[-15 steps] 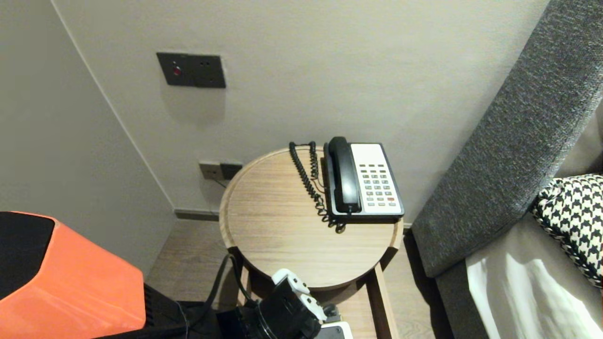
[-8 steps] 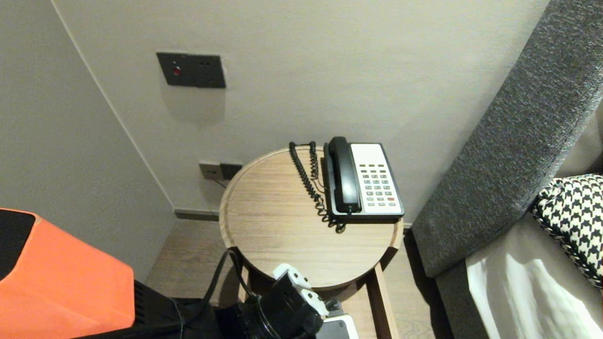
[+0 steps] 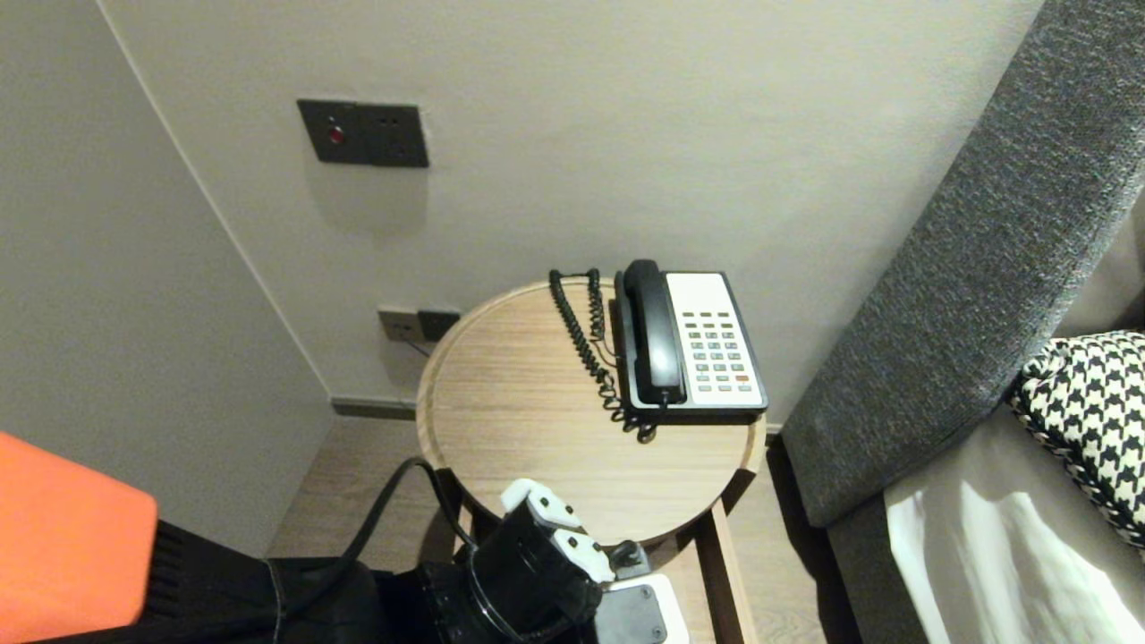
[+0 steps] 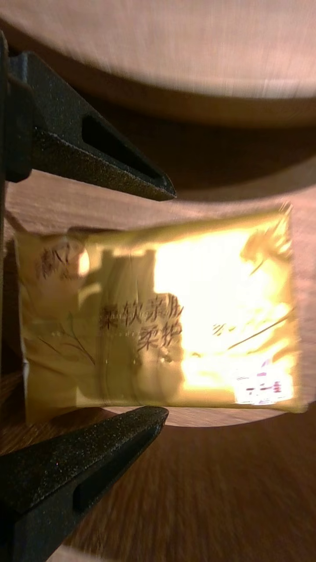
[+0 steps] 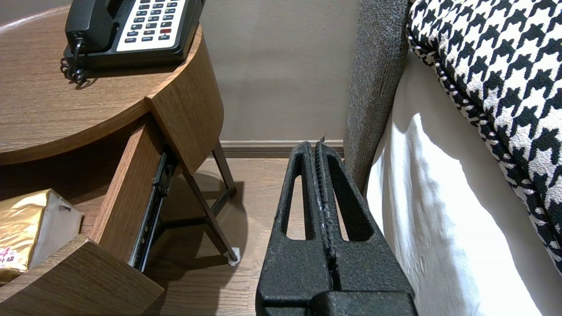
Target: Put the tissue on the table in the drawer one by one
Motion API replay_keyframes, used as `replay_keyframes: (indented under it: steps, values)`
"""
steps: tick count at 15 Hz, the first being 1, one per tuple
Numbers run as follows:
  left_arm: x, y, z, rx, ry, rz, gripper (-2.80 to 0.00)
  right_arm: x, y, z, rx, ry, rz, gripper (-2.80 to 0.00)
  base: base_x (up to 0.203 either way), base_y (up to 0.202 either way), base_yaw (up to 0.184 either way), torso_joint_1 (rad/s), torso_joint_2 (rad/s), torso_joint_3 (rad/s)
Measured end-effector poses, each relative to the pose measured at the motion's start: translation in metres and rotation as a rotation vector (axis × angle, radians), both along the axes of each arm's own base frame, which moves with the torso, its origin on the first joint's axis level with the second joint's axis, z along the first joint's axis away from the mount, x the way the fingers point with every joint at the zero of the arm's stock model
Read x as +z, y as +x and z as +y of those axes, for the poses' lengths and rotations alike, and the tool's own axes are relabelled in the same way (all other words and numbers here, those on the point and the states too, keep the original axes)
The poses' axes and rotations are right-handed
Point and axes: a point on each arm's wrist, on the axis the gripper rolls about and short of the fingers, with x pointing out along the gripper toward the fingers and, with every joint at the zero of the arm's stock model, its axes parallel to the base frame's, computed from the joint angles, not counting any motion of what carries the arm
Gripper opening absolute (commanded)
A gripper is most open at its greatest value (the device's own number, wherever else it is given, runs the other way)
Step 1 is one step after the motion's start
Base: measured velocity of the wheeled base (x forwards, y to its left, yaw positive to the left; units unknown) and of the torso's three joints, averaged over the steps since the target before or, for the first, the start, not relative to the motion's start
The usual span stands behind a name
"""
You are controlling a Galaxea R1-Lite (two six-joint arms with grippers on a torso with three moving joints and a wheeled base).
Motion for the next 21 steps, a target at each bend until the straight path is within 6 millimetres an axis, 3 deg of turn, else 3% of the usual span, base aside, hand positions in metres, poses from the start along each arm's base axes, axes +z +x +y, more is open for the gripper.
replay_keyframes:
  steps: [7, 12, 13, 21]
  values:
    - [0.036, -0.005, 0.011, 0.086, -0.126, 0.015, 0.00, 0.000, 0.000, 0.000, 0.000, 0.000, 0.000, -2.80, 0.000, 0.000, 0.000, 0.000, 0.00, 0.000]
    - [0.062, -0.013, 0.038, 0.237, -0.189, 0.085, 0.00, 0.000, 0.000, 0.000, 0.000, 0.000, 0.000, -2.80, 0.000, 0.000, 0.000, 0.000, 0.00, 0.000]
    - [0.066, -0.015, 0.046, 0.295, -0.200, 0.088, -2.80, 0.000, 0.000, 0.000, 0.000, 0.000, 0.000, -2.80, 0.000, 0.000, 0.000, 0.000, 0.00, 0.000]
    - [0.083, -0.025, 0.125, 0.671, -0.127, 0.134, -2.80, 0.000, 0.000, 0.000, 0.000, 0.000, 0.000, -2.80, 0.000, 0.000, 0.000, 0.000, 0.00, 0.000]
